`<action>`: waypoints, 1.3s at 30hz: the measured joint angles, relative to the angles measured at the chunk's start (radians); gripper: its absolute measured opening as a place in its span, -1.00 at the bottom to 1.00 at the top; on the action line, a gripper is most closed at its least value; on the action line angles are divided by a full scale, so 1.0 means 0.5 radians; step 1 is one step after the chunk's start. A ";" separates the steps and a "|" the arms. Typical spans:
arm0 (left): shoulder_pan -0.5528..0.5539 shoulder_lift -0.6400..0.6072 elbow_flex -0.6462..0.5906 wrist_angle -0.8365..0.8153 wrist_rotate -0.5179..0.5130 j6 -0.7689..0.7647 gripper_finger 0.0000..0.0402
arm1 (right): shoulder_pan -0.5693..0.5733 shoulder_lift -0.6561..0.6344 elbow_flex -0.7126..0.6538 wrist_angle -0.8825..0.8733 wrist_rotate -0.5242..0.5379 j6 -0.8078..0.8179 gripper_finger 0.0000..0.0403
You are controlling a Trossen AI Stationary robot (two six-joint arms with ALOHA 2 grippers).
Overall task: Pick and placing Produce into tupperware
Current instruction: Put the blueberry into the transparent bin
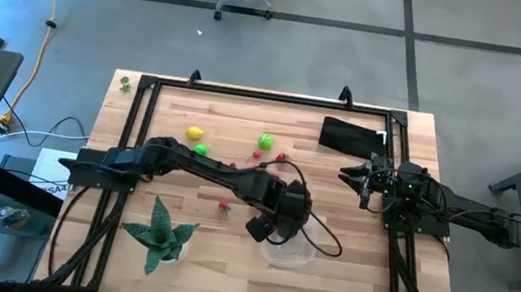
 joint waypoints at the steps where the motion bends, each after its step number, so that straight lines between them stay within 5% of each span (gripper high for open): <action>1: 0.000 -0.001 0.068 -0.097 -0.035 -0.017 0.49 | 0.000 0.000 0.000 0.000 -0.005 0.000 -0.46; 6: 0.001 -0.008 0.295 -0.495 -0.216 -0.091 0.49 | 0.000 0.000 0.000 0.002 -0.056 0.000 -0.46; 14: 0.028 -0.166 0.212 -0.957 -0.589 -0.398 0.49 | 0.000 -0.002 0.000 0.009 -0.079 0.000 -0.46; 21: 0.082 -0.534 -0.085 -0.973 -0.828 -0.597 0.49 | -0.001 0.026 -0.001 0.031 -0.042 0.082 -0.46; 25: 0.122 -0.923 -0.468 -0.788 -0.932 -0.726 0.49 | -0.001 0.037 -0.001 0.045 -0.051 0.033 -0.46; 29: 0.151 -1.456 -1.072 -0.263 -0.922 -0.722 0.49 | -0.001 0.037 -0.001 0.047 -0.053 -0.001 -0.46; 39: 0.277 -2.728 -2.523 0.990 -0.510 -0.517 0.49 | -0.001 0.111 -0.001 0.103 -0.046 -0.139 -0.46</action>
